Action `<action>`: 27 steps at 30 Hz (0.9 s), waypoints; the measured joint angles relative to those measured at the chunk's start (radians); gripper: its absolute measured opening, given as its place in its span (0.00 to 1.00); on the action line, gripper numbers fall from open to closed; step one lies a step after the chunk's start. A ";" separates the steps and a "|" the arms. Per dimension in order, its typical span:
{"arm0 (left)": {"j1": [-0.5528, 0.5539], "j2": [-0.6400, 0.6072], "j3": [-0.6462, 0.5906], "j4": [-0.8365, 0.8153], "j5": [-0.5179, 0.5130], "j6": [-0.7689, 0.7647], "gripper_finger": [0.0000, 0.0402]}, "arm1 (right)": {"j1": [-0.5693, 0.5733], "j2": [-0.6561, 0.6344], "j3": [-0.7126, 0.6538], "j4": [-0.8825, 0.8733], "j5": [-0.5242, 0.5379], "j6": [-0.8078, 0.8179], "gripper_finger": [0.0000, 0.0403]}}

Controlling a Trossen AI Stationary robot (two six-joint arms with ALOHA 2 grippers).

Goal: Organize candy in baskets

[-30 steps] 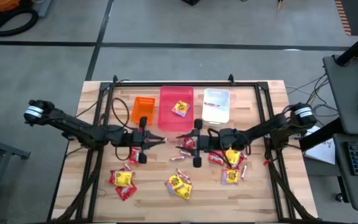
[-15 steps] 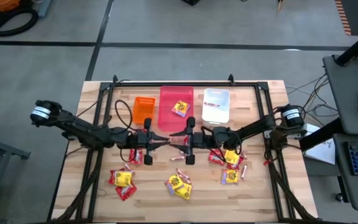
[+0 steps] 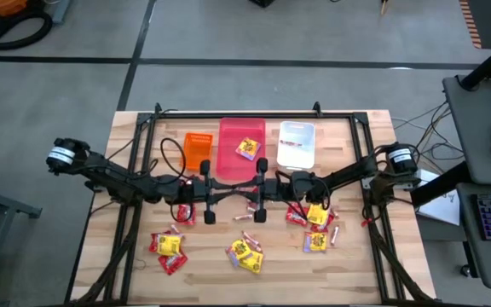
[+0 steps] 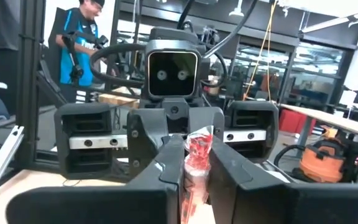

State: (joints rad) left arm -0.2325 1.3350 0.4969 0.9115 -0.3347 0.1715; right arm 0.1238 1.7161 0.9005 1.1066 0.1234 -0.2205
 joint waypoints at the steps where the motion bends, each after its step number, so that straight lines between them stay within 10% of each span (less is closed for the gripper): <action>1: 0.000 0.000 0.000 0.003 -0.006 0.000 0.03 | -0.002 0.000 0.000 -0.001 0.000 0.000 0.08; 27: 0.035 -0.017 -0.001 -0.024 -0.109 -0.073 0.40 | -0.060 -0.066 0.001 -0.075 0.101 0.064 0.08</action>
State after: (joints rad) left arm -0.1980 1.3175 0.4957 0.8876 -0.4438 0.0980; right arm 0.0635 1.6503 0.9012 1.0312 0.2246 -0.1561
